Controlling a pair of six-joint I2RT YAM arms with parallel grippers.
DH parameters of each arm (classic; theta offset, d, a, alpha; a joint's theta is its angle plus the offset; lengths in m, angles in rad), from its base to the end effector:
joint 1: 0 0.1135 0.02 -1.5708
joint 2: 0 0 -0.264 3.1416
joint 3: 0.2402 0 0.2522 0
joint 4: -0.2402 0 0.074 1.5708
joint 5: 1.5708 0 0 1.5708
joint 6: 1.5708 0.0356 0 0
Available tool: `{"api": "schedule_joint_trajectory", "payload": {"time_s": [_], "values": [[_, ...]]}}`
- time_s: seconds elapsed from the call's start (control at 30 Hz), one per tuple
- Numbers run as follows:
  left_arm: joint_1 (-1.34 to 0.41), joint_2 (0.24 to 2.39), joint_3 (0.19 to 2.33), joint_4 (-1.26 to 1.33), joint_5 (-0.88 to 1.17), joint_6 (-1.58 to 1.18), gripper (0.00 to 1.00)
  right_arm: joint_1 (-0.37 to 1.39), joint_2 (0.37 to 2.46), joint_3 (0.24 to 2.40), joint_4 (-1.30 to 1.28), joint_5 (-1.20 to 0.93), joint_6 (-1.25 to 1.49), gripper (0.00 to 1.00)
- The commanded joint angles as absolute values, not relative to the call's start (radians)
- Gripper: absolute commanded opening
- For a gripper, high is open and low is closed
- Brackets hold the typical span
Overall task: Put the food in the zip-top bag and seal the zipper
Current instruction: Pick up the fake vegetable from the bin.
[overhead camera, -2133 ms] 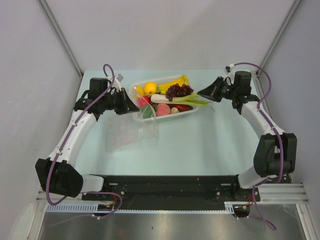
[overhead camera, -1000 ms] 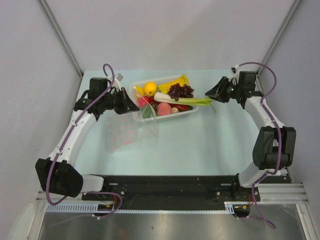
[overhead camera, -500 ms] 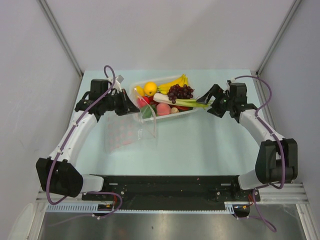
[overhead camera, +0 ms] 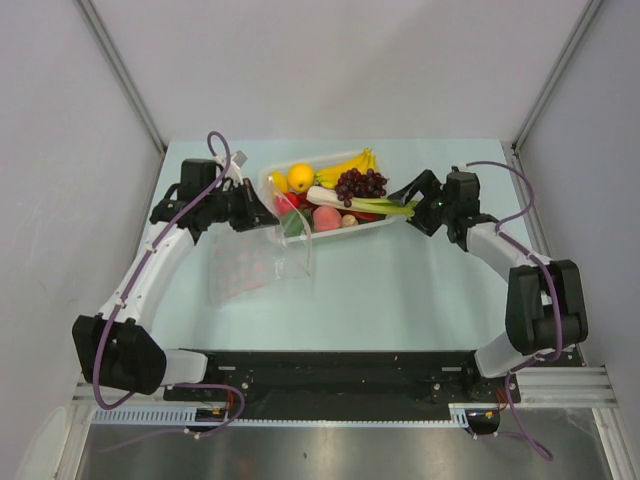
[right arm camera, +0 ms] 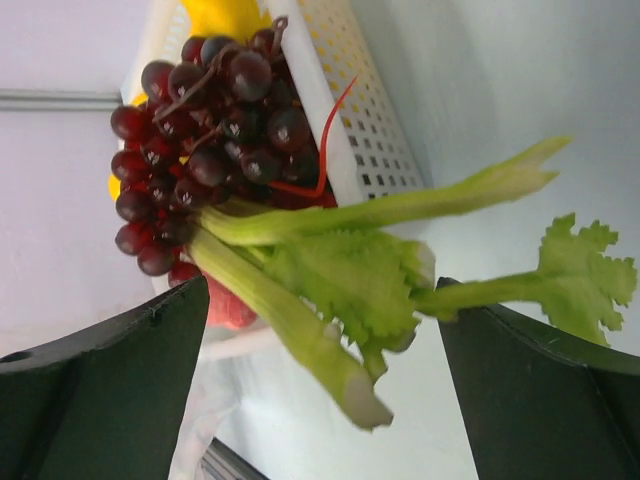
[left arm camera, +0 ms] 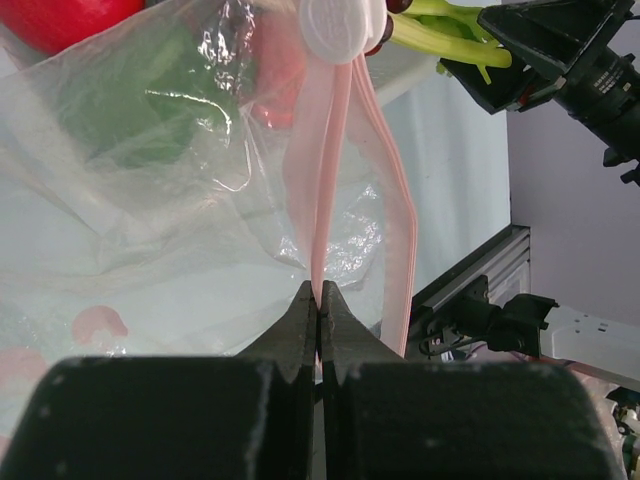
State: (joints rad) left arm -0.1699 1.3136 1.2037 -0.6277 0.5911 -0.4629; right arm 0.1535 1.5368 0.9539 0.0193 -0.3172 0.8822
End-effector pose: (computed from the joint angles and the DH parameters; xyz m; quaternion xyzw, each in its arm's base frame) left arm 0.2722 -0.0668 0.3319 -0.0111 0.8827 -0.3736 0.2850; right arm 0.3340 0.0629 0.2350 0.2370 0.8352 0.3561 0.3456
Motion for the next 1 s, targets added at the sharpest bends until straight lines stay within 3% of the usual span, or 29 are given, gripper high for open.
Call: {"api": "schedule_joint_trajectory", "payload": {"time_s": [0.0,0.1,0.3,0.5,0.53,0.63,0.83,0.97], "values": [[-0.156,1.292,1.192,-0.598,0.614,-0.472,0.00,0.146,1.577,0.989,0.113,-0.241,0.896,1.00],[-0.155,1.287,1.192,-0.600,0.612,-0.471,0.00,0.135,1.609,1.003,0.124,-0.239,0.894,0.97],[-0.150,1.282,1.180,-0.606,0.609,-0.471,0.00,0.133,1.658,1.020,0.178,-0.241,0.896,0.79],[-0.144,1.275,1.173,-0.611,0.606,-0.469,0.00,0.121,1.667,1.049,0.232,-0.278,0.907,0.52],[-0.144,1.273,1.173,-0.615,0.607,-0.469,0.00,0.115,1.664,1.055,0.241,-0.288,0.911,0.42],[-0.143,1.267,1.175,-0.618,0.604,-0.465,0.00,0.106,1.635,1.058,0.236,-0.334,0.922,0.26],[-0.135,1.253,1.180,-0.630,0.603,-0.459,0.00,0.095,1.559,1.043,0.218,-0.388,0.922,0.00],[-0.133,1.241,1.178,-0.632,0.604,-0.462,0.00,0.100,1.514,1.040,0.241,-0.455,0.948,0.00]]}}
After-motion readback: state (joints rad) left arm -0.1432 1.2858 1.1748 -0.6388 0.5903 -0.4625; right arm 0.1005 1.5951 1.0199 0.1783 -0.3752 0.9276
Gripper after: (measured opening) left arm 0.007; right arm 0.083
